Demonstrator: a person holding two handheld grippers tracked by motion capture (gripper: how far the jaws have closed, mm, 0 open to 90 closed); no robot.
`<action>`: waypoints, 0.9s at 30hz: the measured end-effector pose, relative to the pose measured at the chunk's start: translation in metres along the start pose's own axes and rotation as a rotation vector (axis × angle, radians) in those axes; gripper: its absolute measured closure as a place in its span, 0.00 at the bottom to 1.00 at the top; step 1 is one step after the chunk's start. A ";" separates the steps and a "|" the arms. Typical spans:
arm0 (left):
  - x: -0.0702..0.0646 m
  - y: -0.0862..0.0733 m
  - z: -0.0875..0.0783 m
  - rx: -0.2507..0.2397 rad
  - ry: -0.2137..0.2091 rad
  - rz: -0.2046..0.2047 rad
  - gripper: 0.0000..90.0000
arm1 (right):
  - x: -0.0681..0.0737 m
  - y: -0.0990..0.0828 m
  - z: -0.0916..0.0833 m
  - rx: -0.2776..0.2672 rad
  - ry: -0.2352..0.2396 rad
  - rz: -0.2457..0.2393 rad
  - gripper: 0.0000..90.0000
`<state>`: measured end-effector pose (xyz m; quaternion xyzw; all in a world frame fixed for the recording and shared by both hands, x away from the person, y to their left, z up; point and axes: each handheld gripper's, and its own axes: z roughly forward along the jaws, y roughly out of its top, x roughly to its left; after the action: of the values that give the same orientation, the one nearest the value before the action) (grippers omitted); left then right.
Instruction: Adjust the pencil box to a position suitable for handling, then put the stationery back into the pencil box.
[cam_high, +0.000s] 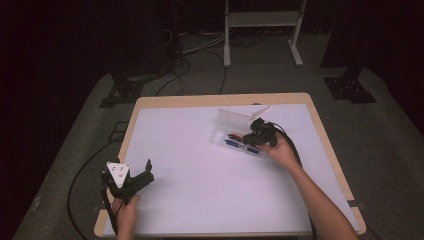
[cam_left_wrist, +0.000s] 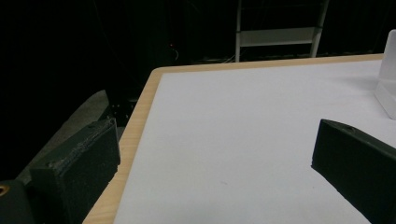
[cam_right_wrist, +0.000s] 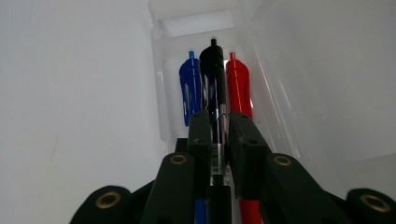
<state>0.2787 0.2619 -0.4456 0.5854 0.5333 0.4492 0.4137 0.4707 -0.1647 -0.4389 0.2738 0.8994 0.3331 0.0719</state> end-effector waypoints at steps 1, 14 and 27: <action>0.000 0.000 0.000 0.000 0.000 0.000 0.00 | -0.001 -0.001 0.000 -0.002 0.010 0.006 0.87; 0.000 0.000 -0.001 0.001 -0.002 0.002 0.00 | -0.003 -0.004 -0.010 -0.054 0.027 0.031 0.72; 0.000 -0.001 -0.003 -0.002 -0.001 0.003 0.00 | -0.003 -0.017 -0.039 -0.105 0.084 0.072 0.53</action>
<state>0.2755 0.2621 -0.4454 0.5859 0.5317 0.4503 0.4138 0.4533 -0.1984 -0.4200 0.2875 0.8724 0.3935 0.0366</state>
